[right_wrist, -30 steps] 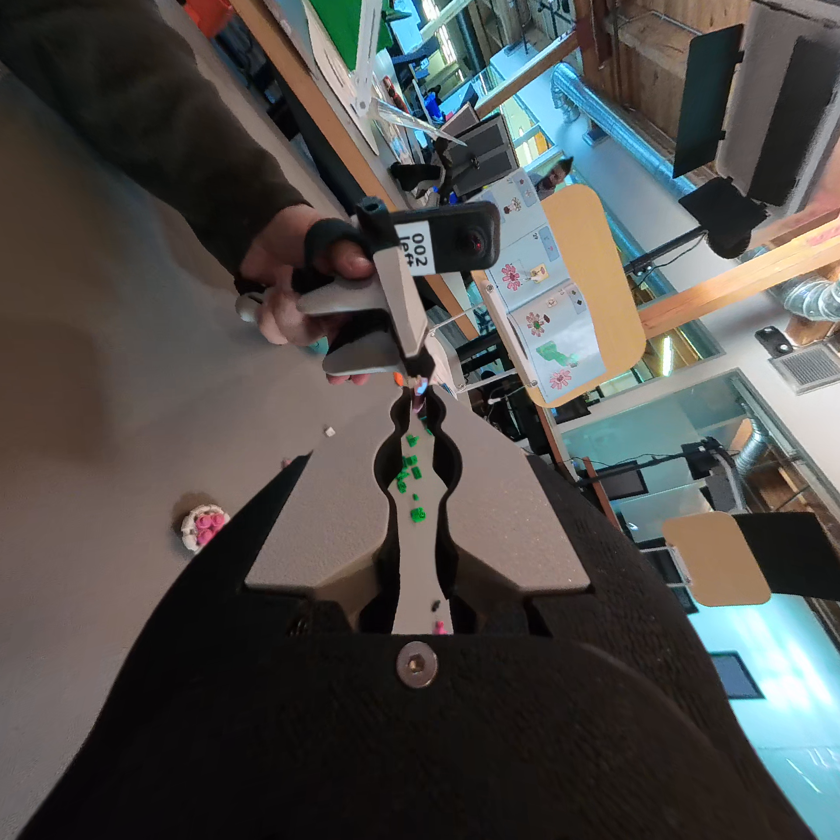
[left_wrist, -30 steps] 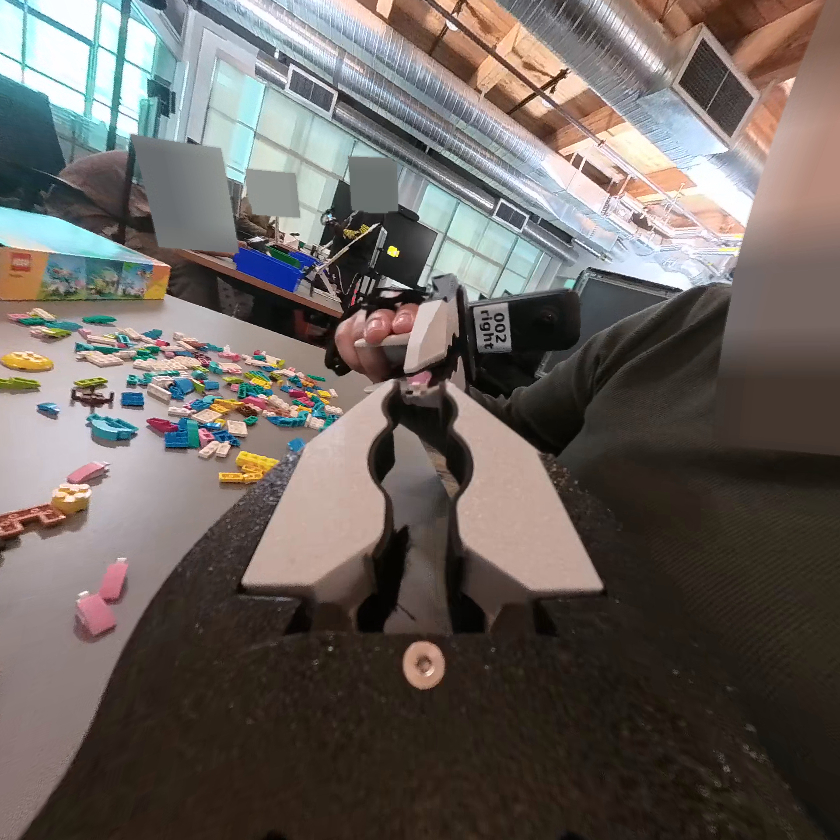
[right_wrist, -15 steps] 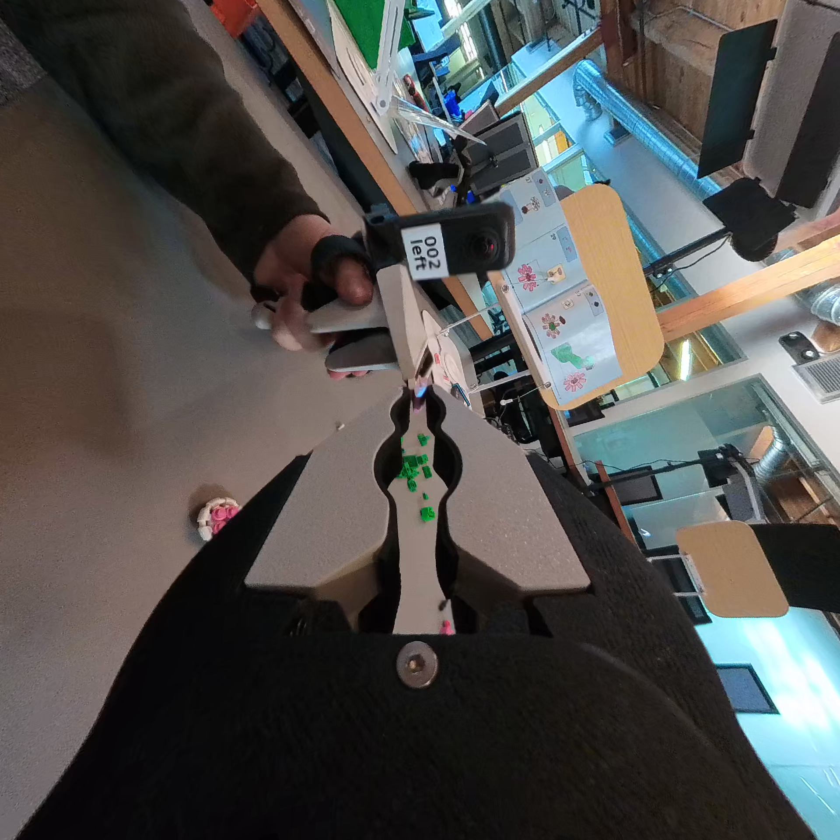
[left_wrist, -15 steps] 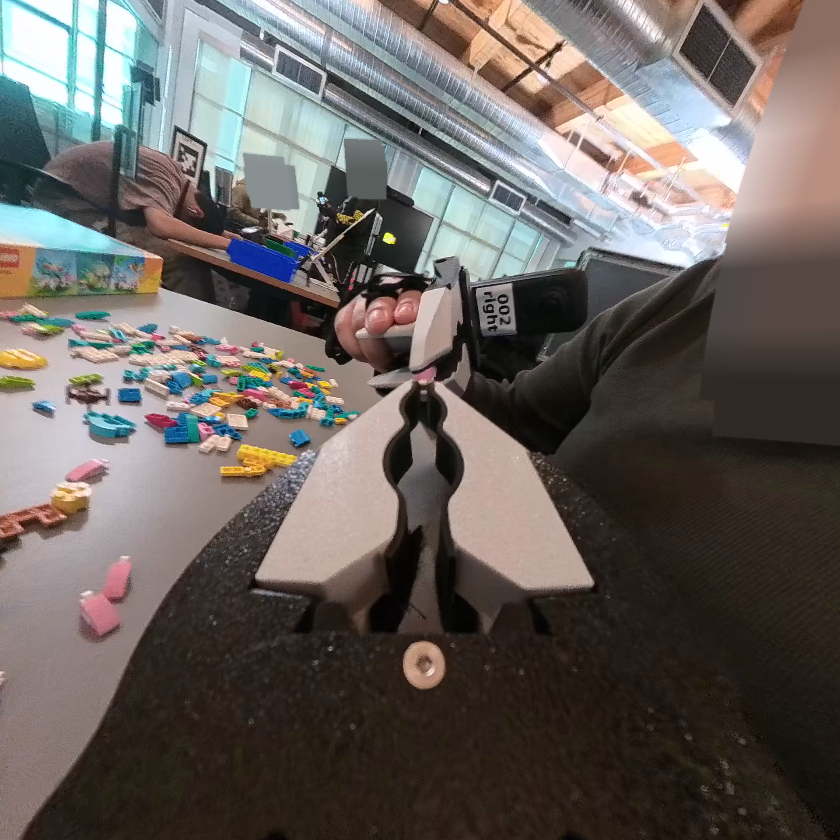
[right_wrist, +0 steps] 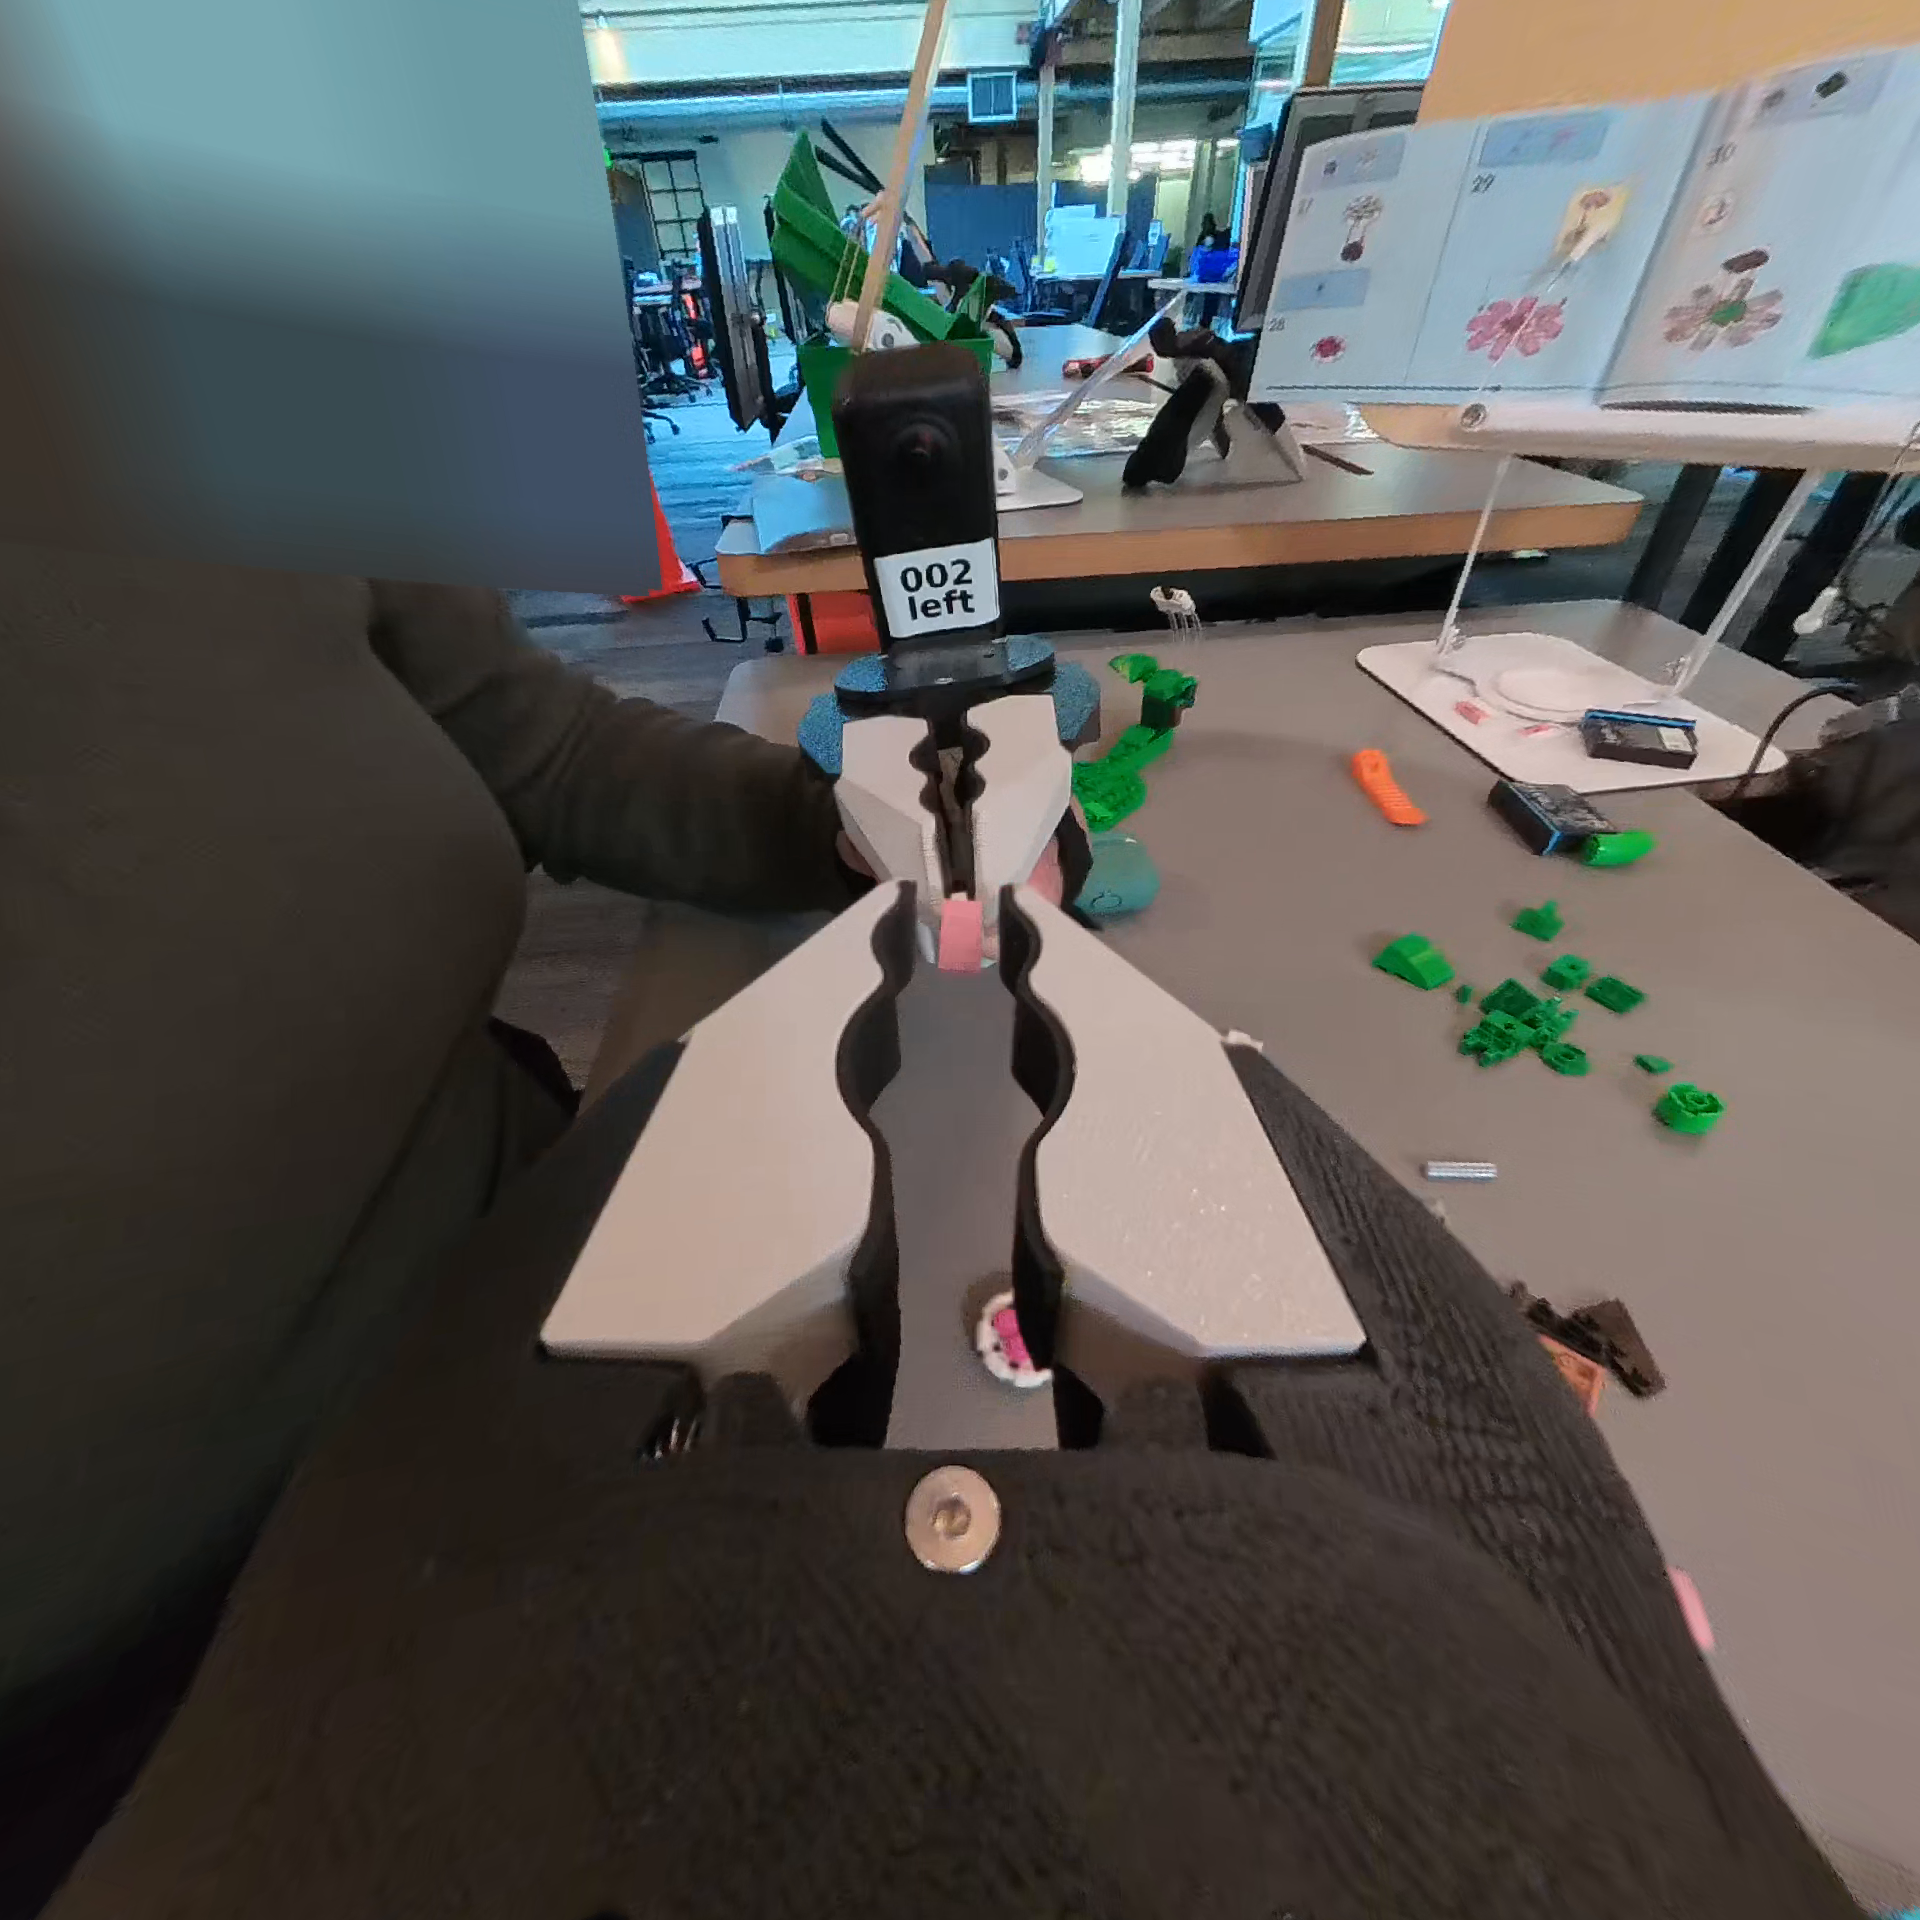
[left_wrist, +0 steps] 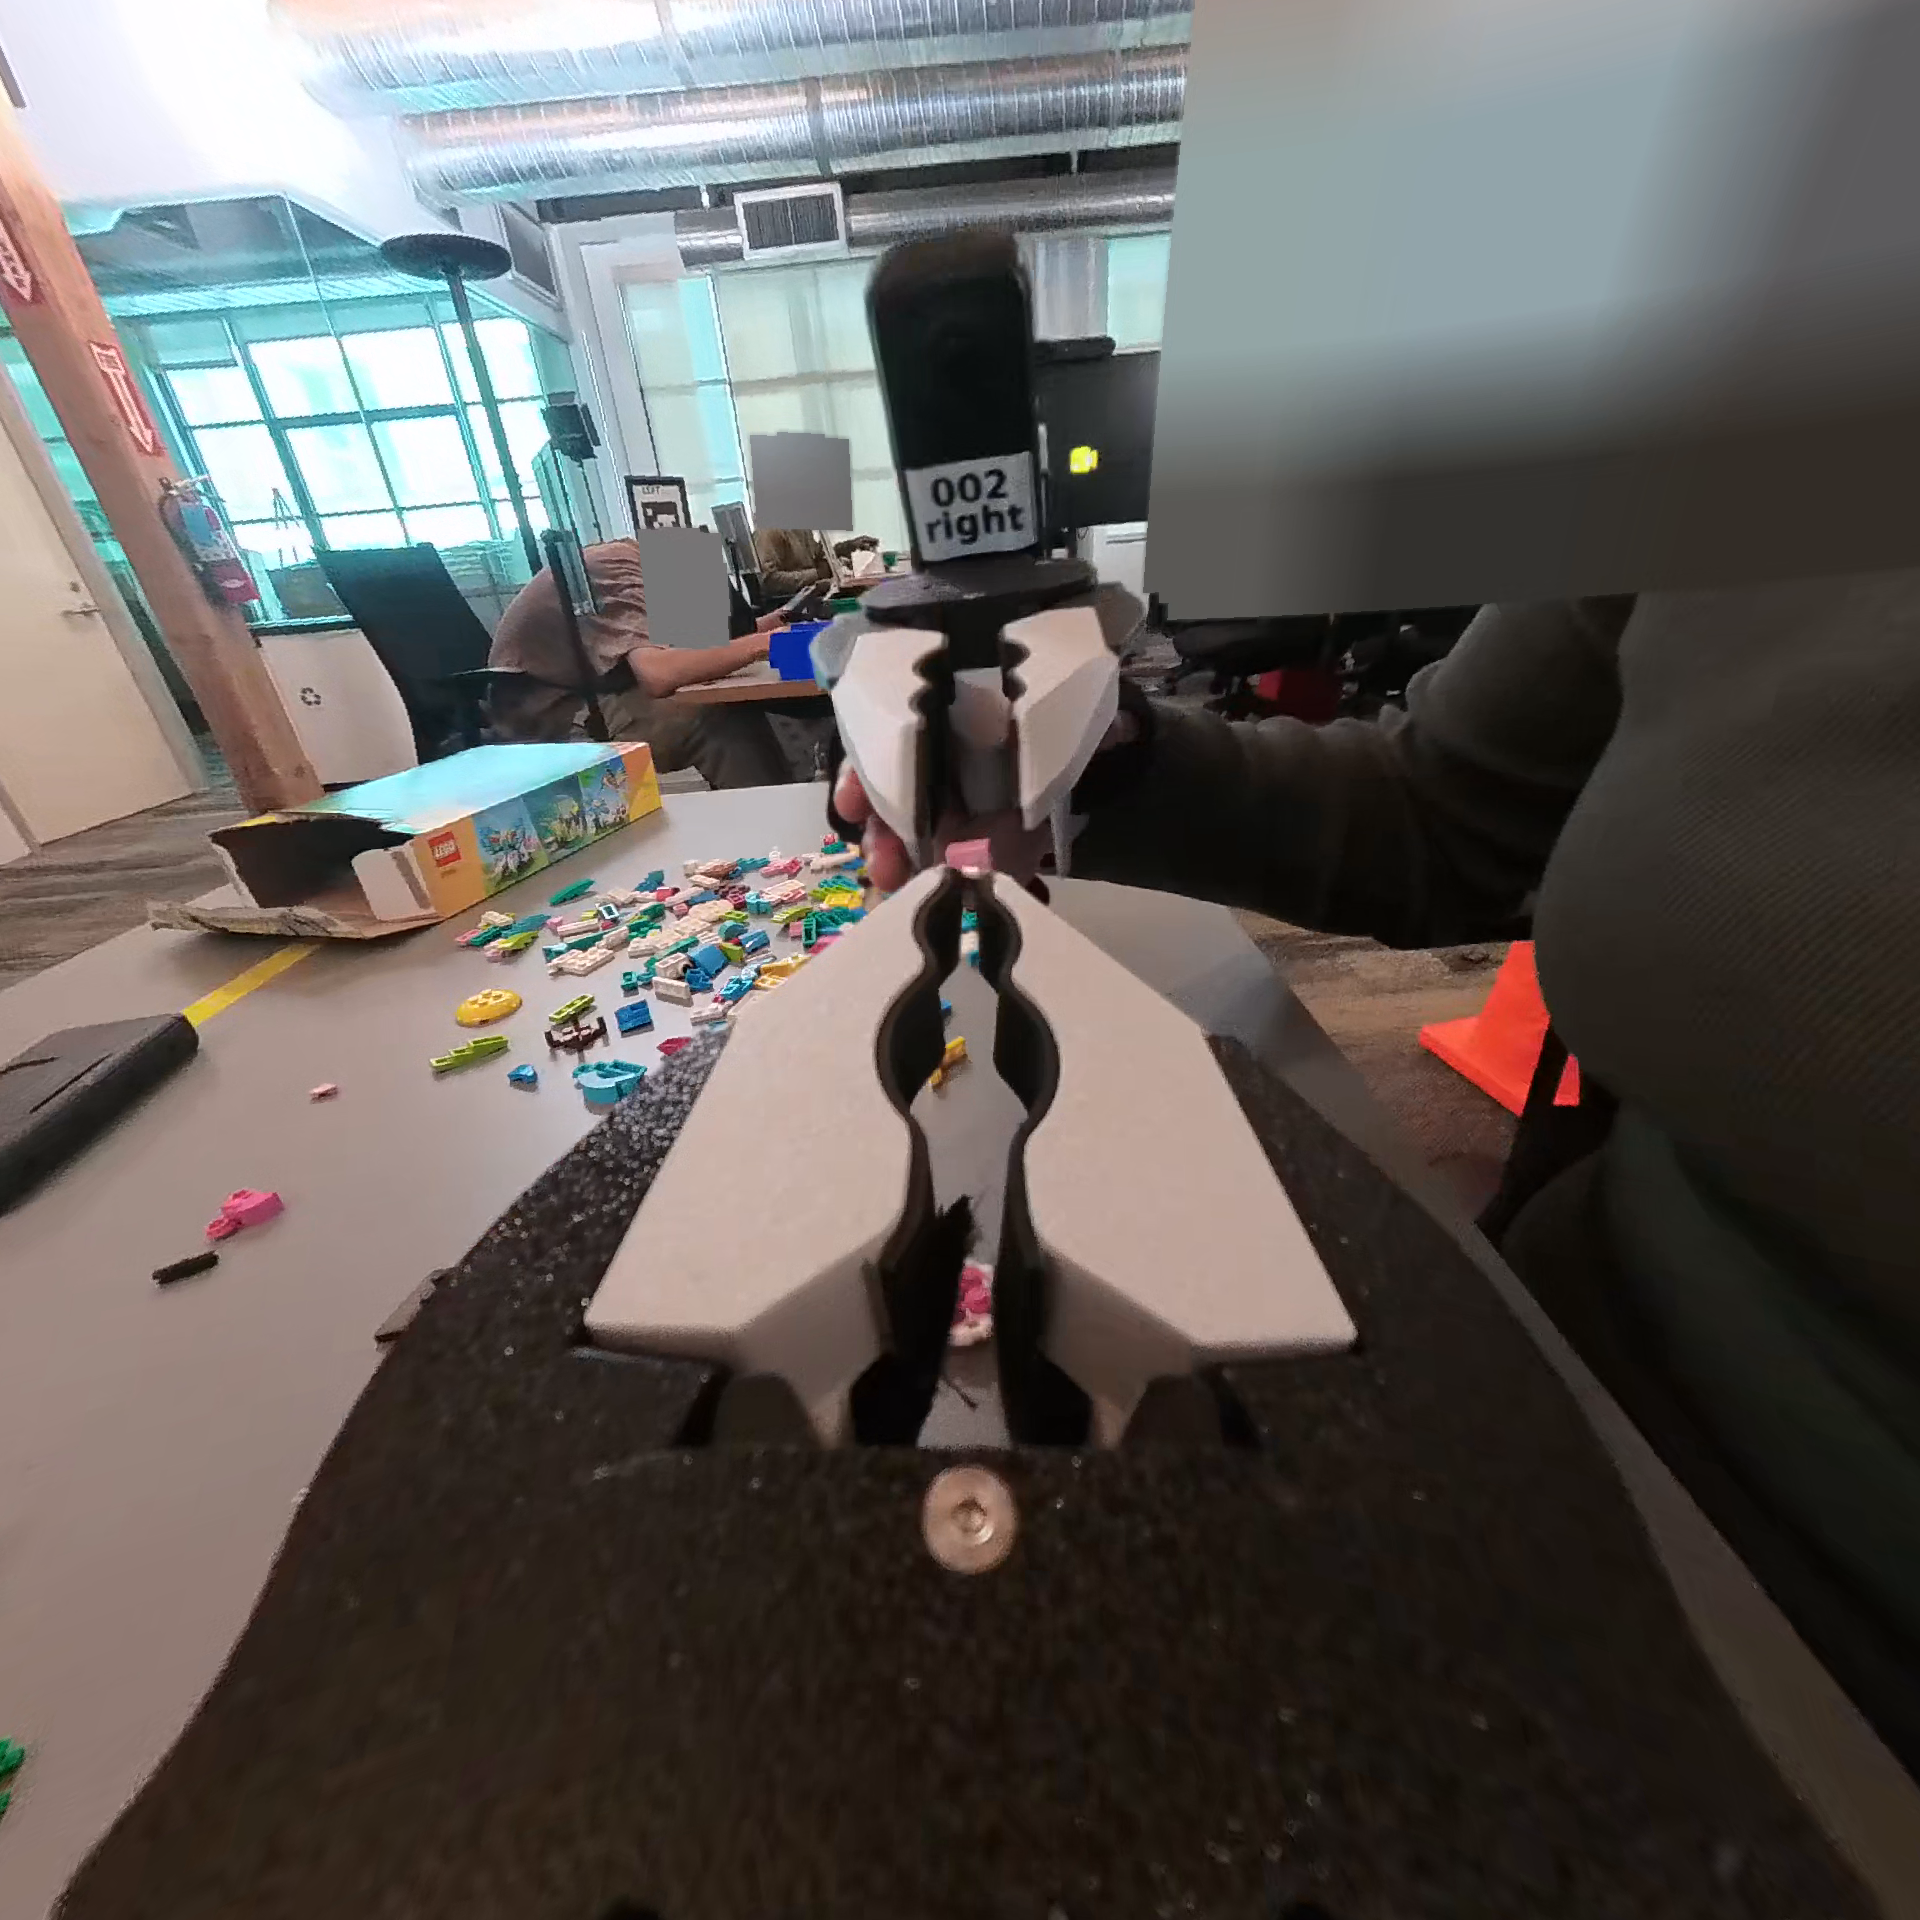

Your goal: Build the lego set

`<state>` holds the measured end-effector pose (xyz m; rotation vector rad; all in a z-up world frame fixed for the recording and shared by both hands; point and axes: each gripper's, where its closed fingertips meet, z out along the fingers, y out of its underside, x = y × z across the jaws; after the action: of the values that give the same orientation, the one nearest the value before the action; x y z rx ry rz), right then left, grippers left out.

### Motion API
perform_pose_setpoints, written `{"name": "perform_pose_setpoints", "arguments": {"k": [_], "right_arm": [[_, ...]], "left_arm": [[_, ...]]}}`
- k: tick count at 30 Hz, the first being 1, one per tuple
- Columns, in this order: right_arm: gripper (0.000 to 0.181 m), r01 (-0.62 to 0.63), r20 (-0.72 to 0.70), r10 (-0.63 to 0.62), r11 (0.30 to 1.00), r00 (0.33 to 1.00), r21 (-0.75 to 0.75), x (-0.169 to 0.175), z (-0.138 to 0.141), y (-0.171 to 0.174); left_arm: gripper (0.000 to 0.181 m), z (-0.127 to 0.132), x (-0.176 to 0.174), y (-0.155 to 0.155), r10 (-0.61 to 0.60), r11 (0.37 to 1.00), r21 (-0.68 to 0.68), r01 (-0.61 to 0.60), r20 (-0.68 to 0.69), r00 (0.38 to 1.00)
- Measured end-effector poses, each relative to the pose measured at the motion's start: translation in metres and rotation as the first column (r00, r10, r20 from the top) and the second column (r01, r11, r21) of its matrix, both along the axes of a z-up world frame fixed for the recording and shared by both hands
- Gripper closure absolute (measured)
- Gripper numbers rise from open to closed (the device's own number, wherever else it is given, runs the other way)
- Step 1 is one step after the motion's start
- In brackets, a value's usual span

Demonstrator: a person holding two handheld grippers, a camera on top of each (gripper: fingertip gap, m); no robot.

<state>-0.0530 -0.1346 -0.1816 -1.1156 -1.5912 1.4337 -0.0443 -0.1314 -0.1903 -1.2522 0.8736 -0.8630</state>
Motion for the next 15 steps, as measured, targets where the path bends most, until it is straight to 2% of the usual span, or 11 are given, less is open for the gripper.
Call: {"name": "perform_pose_setpoints", "arguments": {"k": [2,8,15], "right_arm": [[0.173,0.004,0.014,-0.004,1.0,1.0,0.005,-0.001,-0.003,0.0],[0.174,0.005,0.034,-0.007,0.999,0.999,0.043,-0.001,-0.008,0.0],[0.174,0.016,0.029,-0.023,0.975,0.999,0.221,0.001,-0.012,0.0]], "left_arm": [[0.181,-0.001,0.001,0.0,0.0,1.0,0.0,0.0,-0.007,1.0],[0.181,-0.003,0.001,0.0,0.0,1.0,-0.001,0.0,-0.017,1.0],[0.181,-0.005,0.003,0.0,-0.008,1.0,-0.025,0.008,-0.022,1.0]]}}
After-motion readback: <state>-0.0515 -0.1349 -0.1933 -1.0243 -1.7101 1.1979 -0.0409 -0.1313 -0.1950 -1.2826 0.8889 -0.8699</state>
